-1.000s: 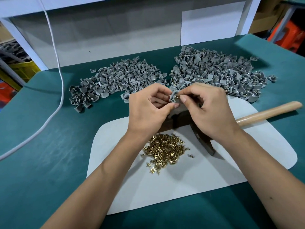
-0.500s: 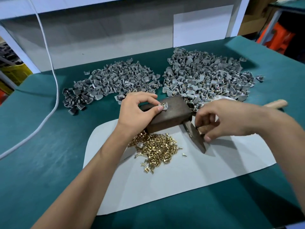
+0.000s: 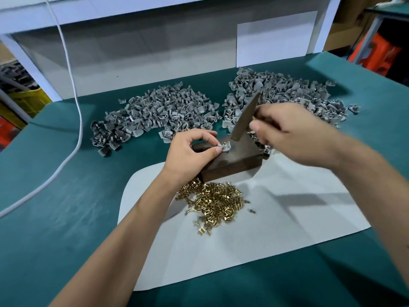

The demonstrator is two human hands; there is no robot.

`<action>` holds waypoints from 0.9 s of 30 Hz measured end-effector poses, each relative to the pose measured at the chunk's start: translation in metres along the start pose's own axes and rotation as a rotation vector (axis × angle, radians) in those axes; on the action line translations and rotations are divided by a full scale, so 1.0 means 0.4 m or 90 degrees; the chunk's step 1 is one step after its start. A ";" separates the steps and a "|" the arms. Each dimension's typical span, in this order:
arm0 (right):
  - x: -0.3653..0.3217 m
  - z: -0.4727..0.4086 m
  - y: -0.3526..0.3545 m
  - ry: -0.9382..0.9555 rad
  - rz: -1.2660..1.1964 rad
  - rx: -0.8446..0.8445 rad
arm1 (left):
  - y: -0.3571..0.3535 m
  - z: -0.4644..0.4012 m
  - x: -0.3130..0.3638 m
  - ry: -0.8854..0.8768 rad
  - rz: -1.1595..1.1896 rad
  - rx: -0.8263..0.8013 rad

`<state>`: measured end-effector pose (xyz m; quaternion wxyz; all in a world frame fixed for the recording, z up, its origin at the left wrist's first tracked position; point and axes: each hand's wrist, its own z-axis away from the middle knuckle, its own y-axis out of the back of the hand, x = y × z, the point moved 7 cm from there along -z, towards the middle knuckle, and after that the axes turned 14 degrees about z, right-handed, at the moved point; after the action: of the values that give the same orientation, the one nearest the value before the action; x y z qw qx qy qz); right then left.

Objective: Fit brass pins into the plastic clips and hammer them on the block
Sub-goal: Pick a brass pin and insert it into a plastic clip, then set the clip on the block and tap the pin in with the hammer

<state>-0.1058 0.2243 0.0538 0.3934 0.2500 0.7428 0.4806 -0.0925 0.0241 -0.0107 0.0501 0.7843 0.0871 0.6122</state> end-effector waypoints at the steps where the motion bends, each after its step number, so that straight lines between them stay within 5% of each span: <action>1: -0.009 -0.007 -0.012 -0.005 0.040 -0.004 | 0.000 0.000 -0.002 0.006 -0.001 0.000; 8: -0.059 -0.021 0.039 0.047 0.045 0.181 | 0.003 -0.003 -0.002 0.025 -0.001 -0.002; 12: -0.028 -0.032 -0.059 -0.034 0.203 -0.041 | 0.002 0.000 -0.001 0.032 0.012 0.006; 14: -0.020 -0.038 -0.032 -0.048 0.201 -0.030 | 0.002 0.002 0.001 0.035 0.014 0.008; 18: -0.047 -0.015 0.018 -0.027 0.111 0.160 | 0.002 -0.001 0.000 0.036 0.003 0.005; 22: -0.061 -0.017 -0.059 -0.033 0.227 -0.021 | -0.002 0.003 0.004 0.039 0.025 0.001; 27: -0.074 -0.011 0.000 0.006 0.155 0.160 | 0.002 0.000 0.006 0.033 0.021 0.003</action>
<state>-0.0925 0.1998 0.0649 0.2943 0.3830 0.7629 0.4297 -0.0918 0.0240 -0.0082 0.0357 0.7698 0.0769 0.6326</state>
